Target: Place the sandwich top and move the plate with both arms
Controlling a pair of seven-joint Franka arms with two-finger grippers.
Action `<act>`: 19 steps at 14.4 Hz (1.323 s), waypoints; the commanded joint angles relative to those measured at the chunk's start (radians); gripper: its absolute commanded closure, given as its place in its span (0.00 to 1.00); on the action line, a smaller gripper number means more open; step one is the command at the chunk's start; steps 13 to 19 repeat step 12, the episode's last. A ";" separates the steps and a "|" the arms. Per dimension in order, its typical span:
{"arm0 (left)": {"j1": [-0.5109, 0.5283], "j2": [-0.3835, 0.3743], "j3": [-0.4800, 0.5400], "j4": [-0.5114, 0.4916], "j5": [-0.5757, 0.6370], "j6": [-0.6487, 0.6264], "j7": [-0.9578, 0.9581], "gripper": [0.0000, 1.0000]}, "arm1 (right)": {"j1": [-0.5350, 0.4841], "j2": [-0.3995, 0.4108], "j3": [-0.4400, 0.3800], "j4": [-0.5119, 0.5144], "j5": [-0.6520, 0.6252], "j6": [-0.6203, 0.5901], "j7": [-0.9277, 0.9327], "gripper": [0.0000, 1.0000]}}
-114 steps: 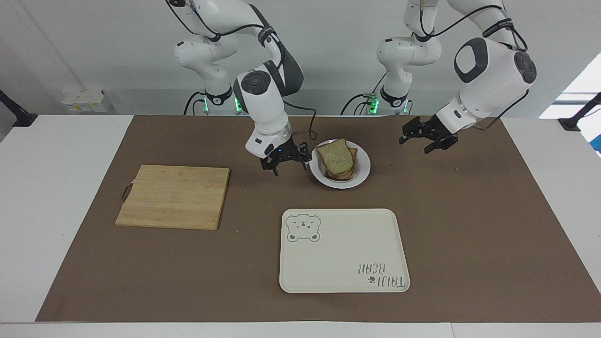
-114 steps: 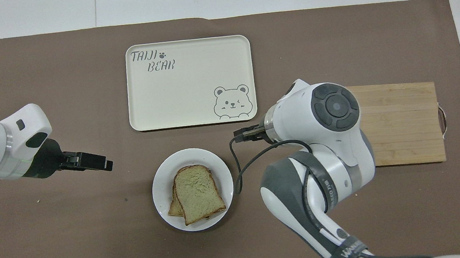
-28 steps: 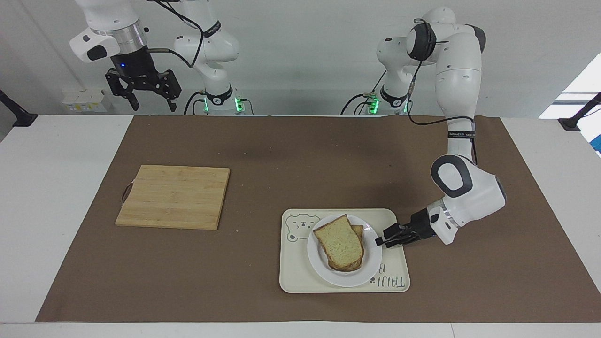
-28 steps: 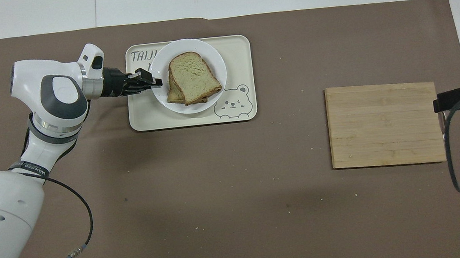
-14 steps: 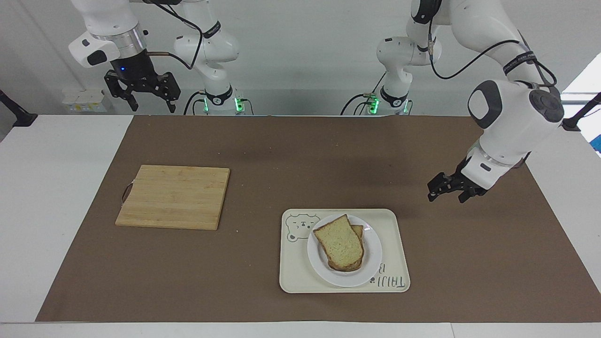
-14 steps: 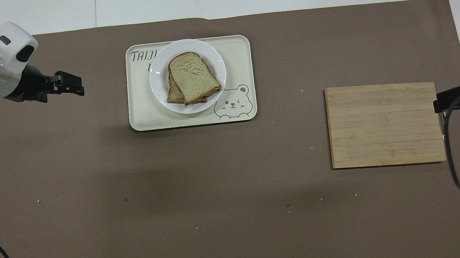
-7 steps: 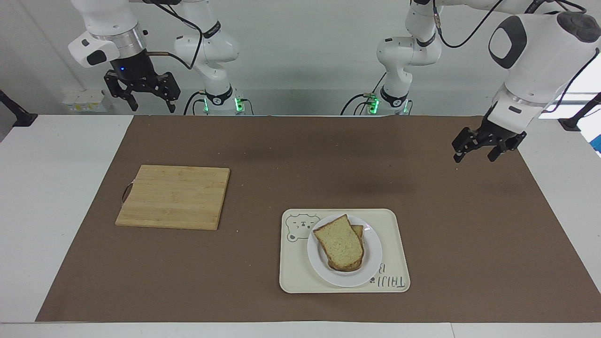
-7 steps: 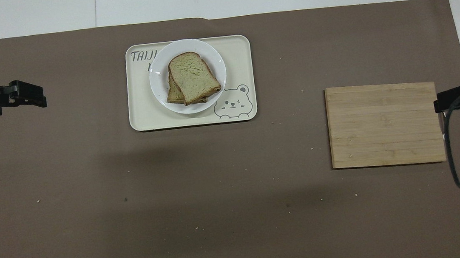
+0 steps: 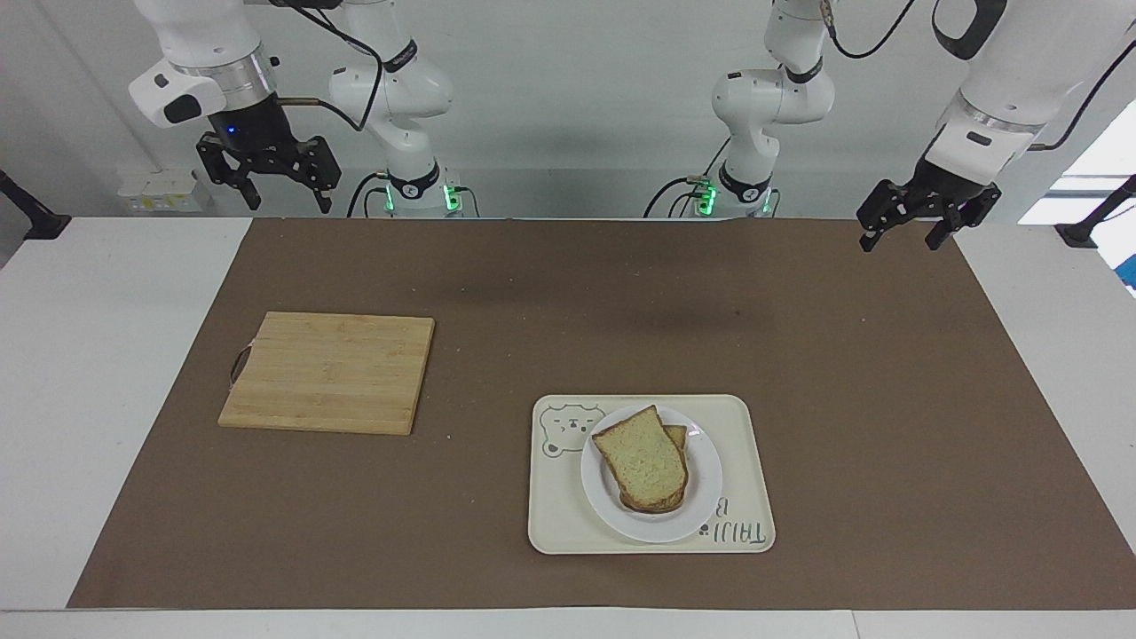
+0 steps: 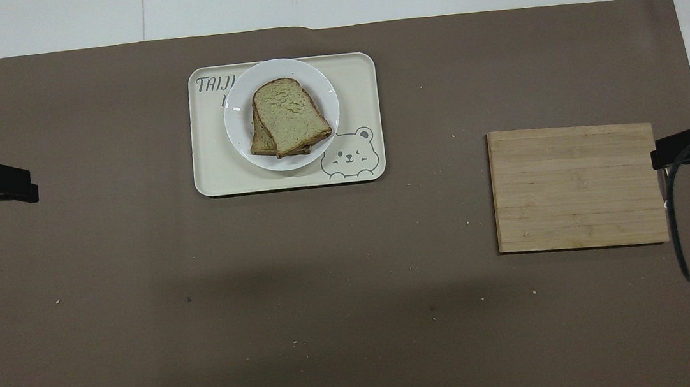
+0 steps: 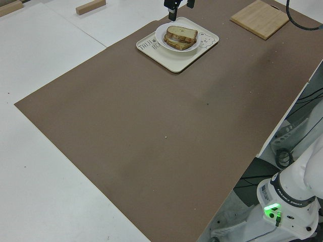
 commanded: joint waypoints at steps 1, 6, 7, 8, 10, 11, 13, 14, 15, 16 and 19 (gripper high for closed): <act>-0.003 -0.030 -0.004 -0.044 0.017 0.003 -0.012 0.00 | -0.020 -0.001 0.010 0.005 0.002 -0.009 -0.030 0.00; 0.002 -0.031 -0.004 -0.044 0.015 -0.012 -0.011 0.00 | -0.020 -0.001 0.010 0.005 0.002 -0.009 -0.030 0.00; 0.002 -0.031 -0.005 -0.044 0.015 -0.017 -0.011 0.00 | -0.020 -0.001 0.010 0.005 0.002 -0.009 -0.030 0.00; 0.002 -0.031 -0.005 -0.044 0.015 -0.020 -0.011 0.00 | -0.020 -0.001 0.010 0.005 0.002 -0.009 -0.030 0.00; 0.002 -0.031 -0.004 -0.042 0.015 -0.023 -0.011 0.00 | -0.020 -0.001 0.010 0.005 0.002 -0.009 -0.030 0.00; -0.004 -0.031 -0.002 -0.042 0.017 -0.024 -0.011 0.00 | -0.020 -0.001 0.010 0.005 0.002 -0.009 -0.030 0.00; -0.006 -0.031 -0.001 -0.039 0.017 -0.032 -0.011 0.00 | -0.020 -0.001 0.010 0.005 0.002 -0.011 -0.031 0.00; -0.006 -0.031 -0.001 -0.039 0.017 -0.032 -0.011 0.00 | -0.020 -0.001 0.010 0.005 0.002 -0.011 -0.031 0.00; -0.006 -0.031 -0.001 -0.039 0.017 -0.032 -0.011 0.00 | -0.020 -0.001 0.010 0.005 0.002 -0.011 -0.031 0.00; -0.006 -0.031 -0.001 -0.039 0.017 -0.032 -0.011 0.00 | -0.020 -0.001 0.010 0.005 0.002 -0.011 -0.031 0.00; -0.006 -0.031 -0.001 -0.039 0.017 -0.032 -0.011 0.00 | -0.020 -0.001 0.010 0.005 0.002 -0.011 -0.031 0.00</act>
